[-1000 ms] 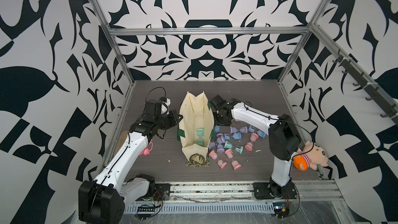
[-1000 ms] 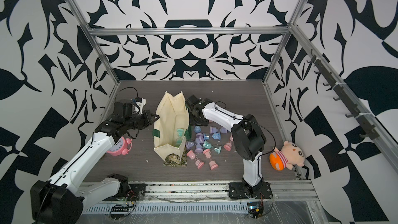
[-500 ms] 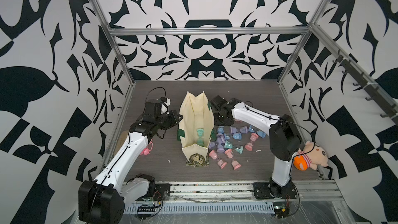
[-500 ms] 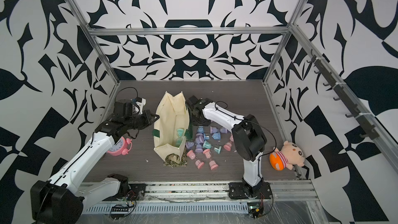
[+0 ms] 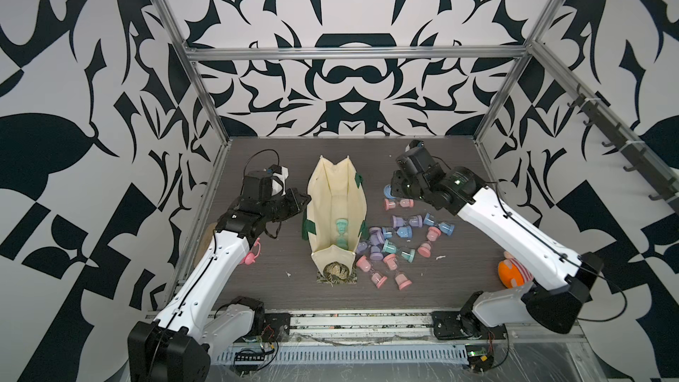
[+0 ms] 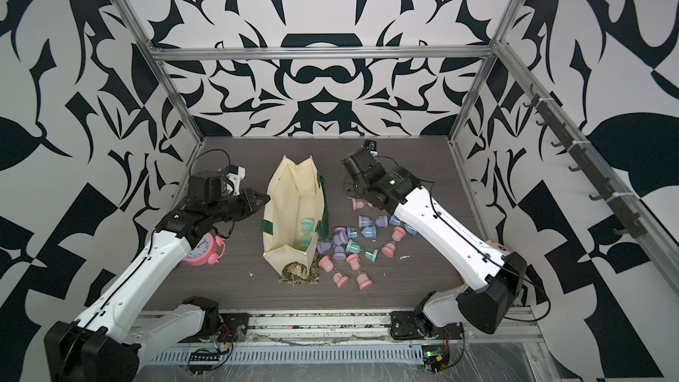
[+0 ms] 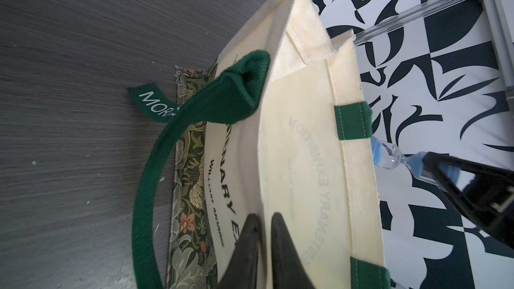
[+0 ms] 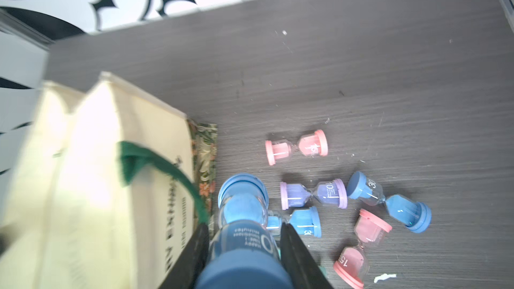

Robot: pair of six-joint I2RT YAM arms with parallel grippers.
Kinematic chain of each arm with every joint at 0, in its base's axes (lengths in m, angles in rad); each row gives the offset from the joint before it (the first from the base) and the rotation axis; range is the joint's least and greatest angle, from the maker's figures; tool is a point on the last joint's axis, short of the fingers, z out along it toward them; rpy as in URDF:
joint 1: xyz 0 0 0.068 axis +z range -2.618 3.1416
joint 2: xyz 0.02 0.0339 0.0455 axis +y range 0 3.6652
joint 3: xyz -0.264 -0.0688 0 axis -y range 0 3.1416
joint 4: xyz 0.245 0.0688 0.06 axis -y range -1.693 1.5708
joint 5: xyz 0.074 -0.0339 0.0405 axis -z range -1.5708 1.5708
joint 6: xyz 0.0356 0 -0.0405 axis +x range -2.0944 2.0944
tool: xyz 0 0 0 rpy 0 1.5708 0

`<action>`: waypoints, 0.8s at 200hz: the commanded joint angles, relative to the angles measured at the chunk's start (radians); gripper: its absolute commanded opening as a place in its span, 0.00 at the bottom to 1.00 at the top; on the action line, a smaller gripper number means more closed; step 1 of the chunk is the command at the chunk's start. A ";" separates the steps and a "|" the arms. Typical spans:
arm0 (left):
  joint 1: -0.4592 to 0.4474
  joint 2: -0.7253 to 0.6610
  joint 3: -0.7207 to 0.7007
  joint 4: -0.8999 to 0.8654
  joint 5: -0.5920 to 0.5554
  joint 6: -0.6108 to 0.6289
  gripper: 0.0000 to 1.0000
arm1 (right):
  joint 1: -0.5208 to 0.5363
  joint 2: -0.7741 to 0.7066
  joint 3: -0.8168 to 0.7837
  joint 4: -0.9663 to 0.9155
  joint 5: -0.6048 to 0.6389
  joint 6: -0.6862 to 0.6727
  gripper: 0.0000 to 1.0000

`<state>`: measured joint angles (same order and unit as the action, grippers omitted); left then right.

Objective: Put the hourglass into the canvas bag
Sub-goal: Pick up the hourglass from the center of the board, then place the hourglass in the canvas bag.

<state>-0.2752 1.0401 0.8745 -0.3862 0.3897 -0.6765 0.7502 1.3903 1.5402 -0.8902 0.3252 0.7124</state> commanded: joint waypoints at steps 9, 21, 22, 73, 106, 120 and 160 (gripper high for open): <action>-0.003 -0.021 -0.036 -0.004 0.016 -0.009 0.15 | 0.142 0.023 0.142 0.009 0.065 -0.056 0.00; -0.004 -0.016 -0.037 -0.002 0.020 -0.012 0.17 | 0.205 0.061 0.205 0.006 0.082 -0.077 0.00; -0.003 -0.015 -0.037 -0.002 0.021 -0.012 0.17 | 0.210 0.065 0.210 0.005 0.082 -0.079 0.00; -0.008 -0.017 -0.037 -0.004 0.014 -0.049 0.16 | 0.336 0.307 0.441 -0.094 0.088 -0.070 0.00; -0.032 -0.026 -0.032 -0.001 -0.017 -0.074 0.08 | 0.340 0.437 0.482 -0.164 0.077 -0.013 0.00; -0.050 -0.026 -0.036 0.000 -0.033 -0.079 0.06 | 0.340 0.475 0.479 -0.176 0.061 0.005 0.00; -0.076 -0.023 -0.054 0.003 -0.063 -0.091 0.02 | 0.318 0.548 0.432 -0.188 0.011 0.031 0.00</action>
<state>-0.3367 1.0294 0.8448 -0.3717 0.3439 -0.7570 1.0855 1.9598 1.9759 -1.0512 0.3580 0.7017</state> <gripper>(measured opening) 0.064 0.413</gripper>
